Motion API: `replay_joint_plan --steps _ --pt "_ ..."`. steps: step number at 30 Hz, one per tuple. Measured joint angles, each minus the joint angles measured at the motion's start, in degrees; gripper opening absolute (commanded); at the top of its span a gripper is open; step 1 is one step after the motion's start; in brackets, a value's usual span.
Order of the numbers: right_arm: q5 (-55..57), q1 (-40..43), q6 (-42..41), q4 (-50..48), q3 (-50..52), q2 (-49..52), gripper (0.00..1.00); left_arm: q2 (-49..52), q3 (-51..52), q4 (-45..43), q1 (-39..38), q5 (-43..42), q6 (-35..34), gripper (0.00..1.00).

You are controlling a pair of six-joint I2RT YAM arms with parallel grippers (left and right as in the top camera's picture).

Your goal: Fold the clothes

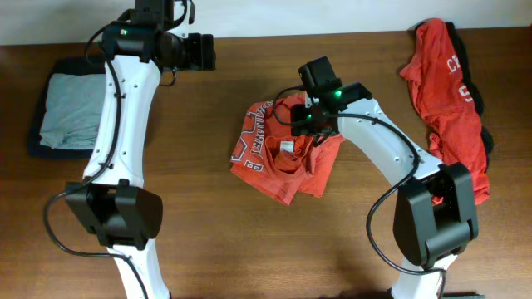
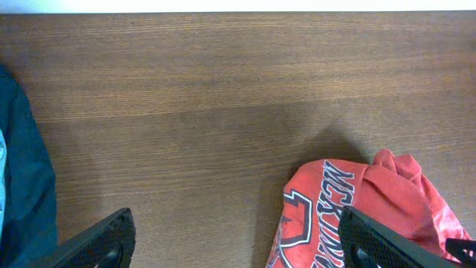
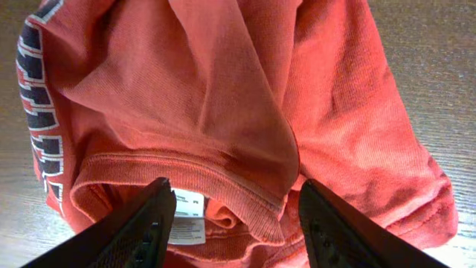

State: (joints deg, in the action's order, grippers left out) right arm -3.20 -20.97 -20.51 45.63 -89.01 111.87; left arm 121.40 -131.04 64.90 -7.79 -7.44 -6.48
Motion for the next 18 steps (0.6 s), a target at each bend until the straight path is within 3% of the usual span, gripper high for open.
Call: replay_joint_plan --steps 7,11,15,18 --pt "0.37 0.0 1.49 1.7 0.0 0.72 0.36 0.0 0.0 0.0 0.0 0.0 0.0 0.87" --pt "0.96 0.0 1.53 1.7 0.0 0.74 0.17 0.0 0.0 0.0 0.0 0.02 0.0 0.87" --pt "1.62 0.28 1.79 1.7 0.0 0.74 0.06 0.0 0.0 0.0 0.0 0.02 0.0 0.87" --pt "1.73 0.98 1.95 1.92 0.0 0.74 0.04 0.0 0.0 0.0 0.0 0.0 0.0 0.87"
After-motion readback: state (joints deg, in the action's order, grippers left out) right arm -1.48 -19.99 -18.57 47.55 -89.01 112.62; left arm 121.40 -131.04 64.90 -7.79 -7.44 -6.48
